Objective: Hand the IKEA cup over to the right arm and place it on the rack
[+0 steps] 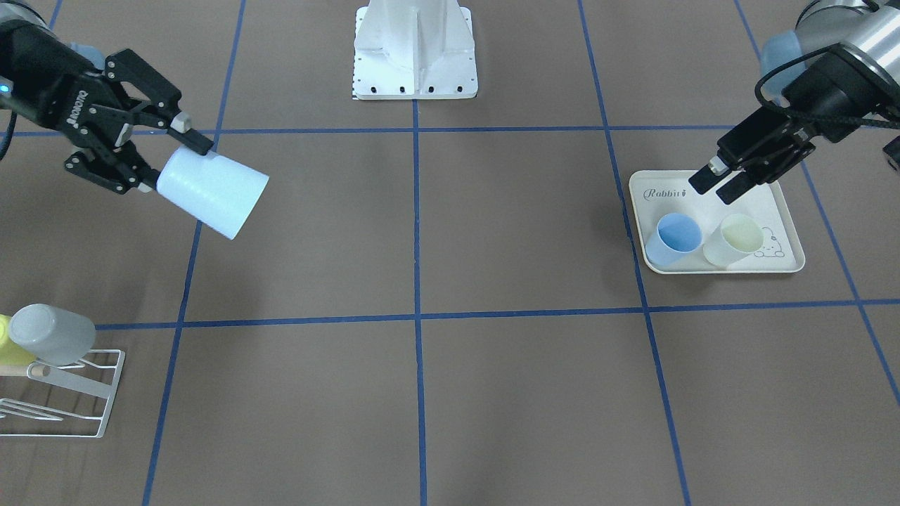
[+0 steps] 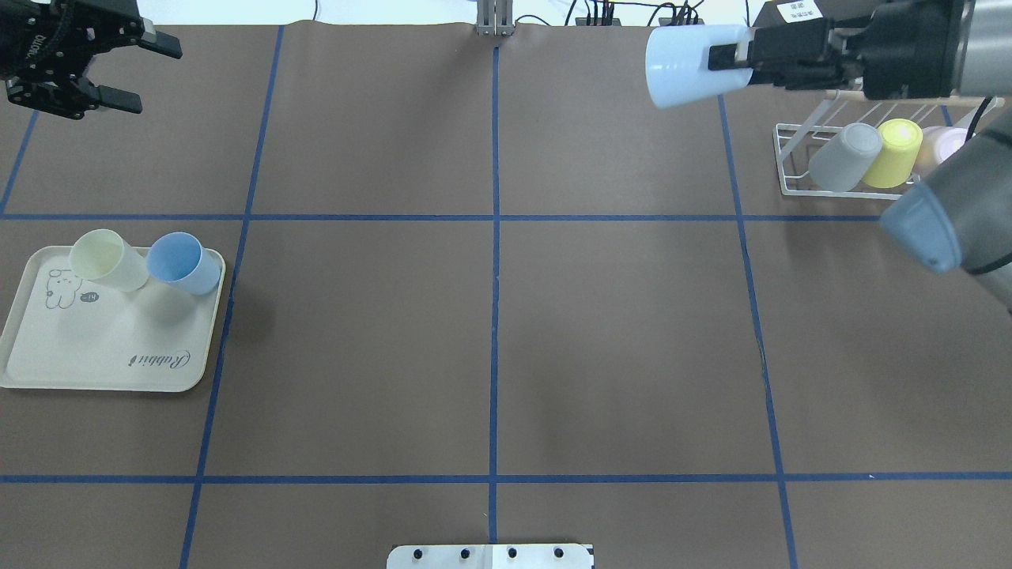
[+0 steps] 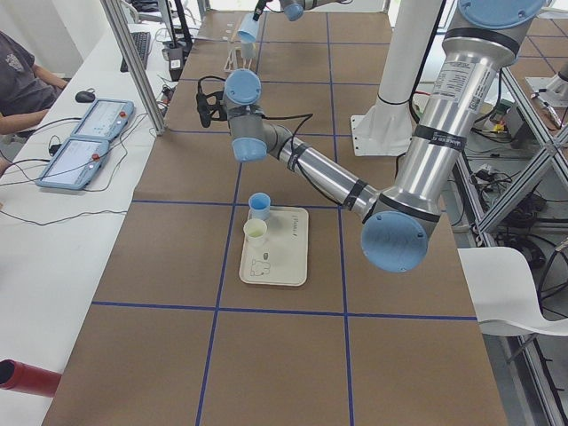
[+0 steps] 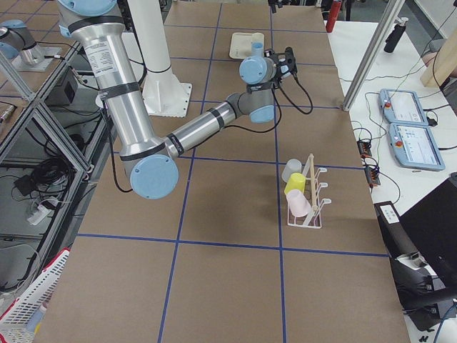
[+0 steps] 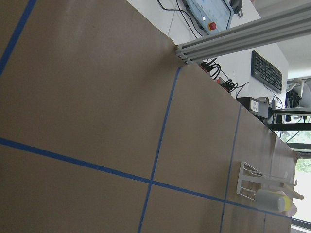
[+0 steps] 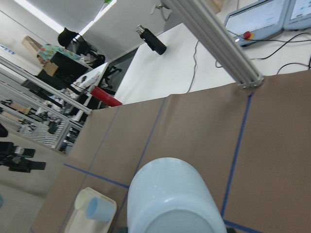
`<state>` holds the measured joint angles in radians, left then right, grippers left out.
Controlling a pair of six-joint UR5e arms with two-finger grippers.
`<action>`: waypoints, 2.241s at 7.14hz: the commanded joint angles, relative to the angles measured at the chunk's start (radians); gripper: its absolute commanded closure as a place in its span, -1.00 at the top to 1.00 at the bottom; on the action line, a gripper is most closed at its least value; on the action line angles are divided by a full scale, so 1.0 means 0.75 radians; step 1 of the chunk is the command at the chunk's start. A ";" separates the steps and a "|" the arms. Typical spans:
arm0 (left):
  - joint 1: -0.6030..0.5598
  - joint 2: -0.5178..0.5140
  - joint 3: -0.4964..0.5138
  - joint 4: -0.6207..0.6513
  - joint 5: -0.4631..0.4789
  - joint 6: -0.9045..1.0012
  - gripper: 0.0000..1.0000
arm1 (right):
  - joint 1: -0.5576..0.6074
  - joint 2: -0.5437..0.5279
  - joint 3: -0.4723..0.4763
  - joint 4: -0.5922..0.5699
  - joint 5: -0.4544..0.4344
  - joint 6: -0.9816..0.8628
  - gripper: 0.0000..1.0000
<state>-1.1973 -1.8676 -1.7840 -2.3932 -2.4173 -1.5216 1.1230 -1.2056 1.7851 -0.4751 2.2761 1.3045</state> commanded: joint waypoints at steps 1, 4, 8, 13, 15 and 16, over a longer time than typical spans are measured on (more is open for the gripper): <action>0.005 0.072 -0.002 0.100 0.148 0.250 1.00 | 0.189 0.100 0.009 -0.559 0.084 -0.400 -0.50; 0.017 0.099 -0.008 0.333 0.278 0.560 1.00 | 0.284 0.198 -0.038 -1.277 0.058 -1.152 -0.50; 0.036 0.158 -0.071 0.477 0.363 0.624 1.00 | 0.364 0.414 -0.571 -1.508 0.084 -1.591 -0.51; 0.052 0.224 -0.145 0.477 0.386 0.613 1.00 | 0.272 0.538 -0.895 -1.512 -0.020 -1.808 -0.54; 0.052 0.224 -0.153 0.477 0.386 0.607 1.00 | 0.294 0.536 -0.914 -1.530 -0.002 -1.872 -0.54; 0.052 0.224 -0.155 0.477 0.386 0.605 1.00 | 0.290 0.534 -0.914 -1.537 -0.002 -1.872 -0.54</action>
<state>-1.1583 -1.7001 -1.8982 -2.0356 -2.1276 -1.0652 1.3404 -0.8039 1.1027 -1.6202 2.2722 -0.0907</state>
